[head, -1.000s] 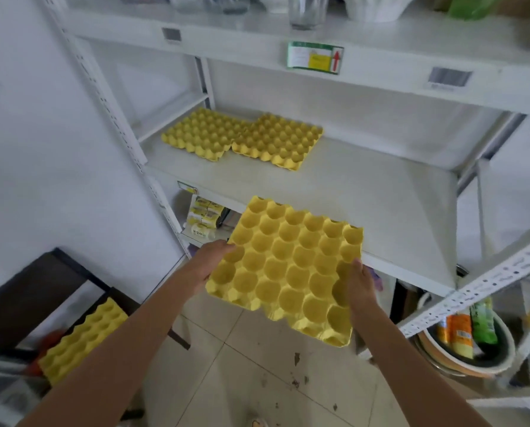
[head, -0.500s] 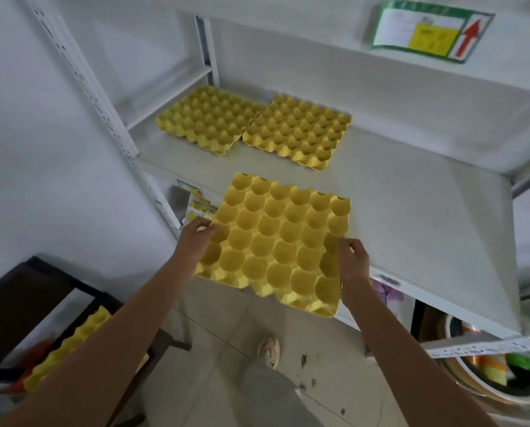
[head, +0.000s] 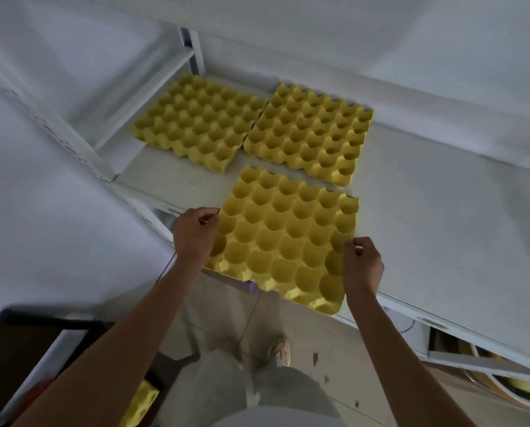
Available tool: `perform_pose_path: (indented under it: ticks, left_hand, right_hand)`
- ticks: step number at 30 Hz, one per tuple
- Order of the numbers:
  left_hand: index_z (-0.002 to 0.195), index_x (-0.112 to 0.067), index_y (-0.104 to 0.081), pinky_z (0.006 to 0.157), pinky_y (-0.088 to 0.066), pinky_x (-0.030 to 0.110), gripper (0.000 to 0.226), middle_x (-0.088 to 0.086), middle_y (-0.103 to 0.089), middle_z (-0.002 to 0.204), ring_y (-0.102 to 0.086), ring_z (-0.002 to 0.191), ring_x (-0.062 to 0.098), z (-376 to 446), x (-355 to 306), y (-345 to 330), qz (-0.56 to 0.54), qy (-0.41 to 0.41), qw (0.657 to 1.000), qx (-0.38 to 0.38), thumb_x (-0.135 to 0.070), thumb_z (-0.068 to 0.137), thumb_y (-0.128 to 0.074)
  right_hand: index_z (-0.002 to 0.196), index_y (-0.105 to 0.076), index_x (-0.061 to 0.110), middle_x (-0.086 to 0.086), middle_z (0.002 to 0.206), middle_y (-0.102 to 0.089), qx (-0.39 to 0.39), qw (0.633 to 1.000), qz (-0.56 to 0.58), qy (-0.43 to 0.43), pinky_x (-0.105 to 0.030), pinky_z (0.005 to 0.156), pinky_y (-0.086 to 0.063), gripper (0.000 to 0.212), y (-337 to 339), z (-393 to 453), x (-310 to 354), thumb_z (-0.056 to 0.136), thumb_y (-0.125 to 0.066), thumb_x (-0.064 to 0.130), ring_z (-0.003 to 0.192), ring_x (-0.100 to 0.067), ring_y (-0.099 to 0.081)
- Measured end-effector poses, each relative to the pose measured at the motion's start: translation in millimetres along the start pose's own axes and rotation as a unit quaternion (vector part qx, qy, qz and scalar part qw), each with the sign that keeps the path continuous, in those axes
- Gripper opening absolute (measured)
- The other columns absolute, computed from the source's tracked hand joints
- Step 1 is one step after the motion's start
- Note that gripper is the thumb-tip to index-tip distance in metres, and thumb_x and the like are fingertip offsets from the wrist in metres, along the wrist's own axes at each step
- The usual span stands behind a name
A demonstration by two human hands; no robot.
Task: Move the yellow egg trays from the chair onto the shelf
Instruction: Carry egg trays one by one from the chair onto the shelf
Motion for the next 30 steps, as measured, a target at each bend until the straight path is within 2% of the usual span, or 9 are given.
perform_pose_path:
  ticks: [3, 7, 9, 13, 19, 25, 30]
  left_hand:
    - [0.107, -0.025, -0.078, 0.082, -0.055, 0.028, 0.022, -0.01, -0.075, 0.1, -0.068, 0.089, 0.007, 24.1, 5.7, -1.6, 0.032, -0.037, 0.999, 0.02, -0.021, 0.089, -0.065]
    - [0.104, -0.018, -0.078, 0.083, -0.057, 0.03, 0.018, -0.005, -0.076, 0.098, -0.07, 0.089, 0.01, 53.4, 6.5, -3.2, -0.013, -0.056, 0.997, 0.043, -0.015, 0.09, -0.067]
    - [0.101, -0.017, -0.077, 0.08, -0.057, 0.027, 0.016, -0.005, -0.076, 0.096, -0.069, 0.086, 0.009, 65.7, 8.1, -2.8, -0.032, -0.066, 0.996, 0.047, -0.013, 0.09, -0.067]
    - [0.099, -0.015, -0.075, 0.072, -0.047, 0.006, 0.012, -0.005, -0.074, 0.094, -0.067, 0.083, 0.005, 77.5, 12.9, 0.5, -0.042, -0.127, 0.989, 0.063, -0.012, 0.091, -0.067]
    - [0.101, -0.009, -0.074, 0.073, -0.055, 0.024, 0.012, 0.001, -0.072, 0.093, -0.068, 0.083, 0.012, 81.6, 30.5, 13.0, -0.068, -0.166, 0.981, 0.07, -0.008, 0.091, -0.067]
    - [0.099, -0.013, -0.075, 0.071, -0.045, 0.003, 0.013, -0.004, -0.073, 0.093, -0.066, 0.08, 0.004, 101.6, 21.5, 4.4, -0.057, -0.157, 0.982, 0.09, -0.011, 0.089, -0.066]
    - [0.1, -0.01, -0.076, 0.072, -0.047, 0.006, 0.012, -0.001, -0.074, 0.093, -0.068, 0.082, 0.006, 100.9, 28.9, 5.3, -0.072, -0.174, 0.977, 0.097, -0.01, 0.091, -0.067]
  right_hand:
    - [0.093, -0.066, 0.026, 0.01, 0.076, -0.066, -0.013, 1.0, -0.017, -0.002, -0.022, 0.054, -0.039, 0.014, -19.4, 6.0, 8.5, 0.095, -0.053, 0.03, 0.071, -0.016, -0.062]
    - [0.094, -0.068, 0.022, 0.005, 0.079, -0.068, -0.045, 0.998, -0.026, -0.018, -0.02, 0.052, -0.035, 0.015, -34.5, 3.6, 20.1, 0.095, -0.054, 0.026, 0.068, -0.016, -0.059]
    - [0.092, -0.067, 0.022, 0.006, 0.078, -0.067, -0.055, 0.998, -0.036, -0.024, -0.02, 0.052, -0.034, 0.013, -41.1, 0.8, 24.4, 0.095, -0.055, 0.025, 0.07, -0.018, -0.059]
    - [0.087, -0.064, 0.027, 0.011, 0.072, -0.064, -0.083, 0.996, -0.032, -0.026, -0.02, 0.053, -0.038, 0.013, -47.5, -7.7, 28.2, 0.095, -0.056, 0.026, 0.07, -0.019, -0.063]
    - [0.094, -0.069, 0.022, 0.004, 0.082, -0.07, -0.084, 0.996, -0.031, -0.014, -0.028, 0.062, -0.048, 0.013, -58.1, -14.1, 29.7, 0.097, -0.057, 0.026, 0.077, -0.021, -0.066]
    - [0.099, -0.068, 0.015, -0.001, 0.089, -0.071, -0.089, 0.994, -0.061, -0.016, -0.033, 0.068, -0.054, 0.016, -64.2, -6.4, 38.0, 0.098, -0.054, 0.023, 0.08, -0.024, -0.065]
    - [0.1, -0.065, 0.011, -0.002, 0.087, -0.068, -0.07, 0.994, -0.08, -0.001, -0.031, 0.065, -0.05, 0.016, -65.2, -5.4, 38.9, 0.1, -0.052, 0.021, 0.079, -0.026, -0.064]
Point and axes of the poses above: each hand's wrist, its own z-axis towards the middle knuckle, its own y-axis out of the back of the hand, x = y × z, the point moved 5 cm from there along z, towards the middle knuckle
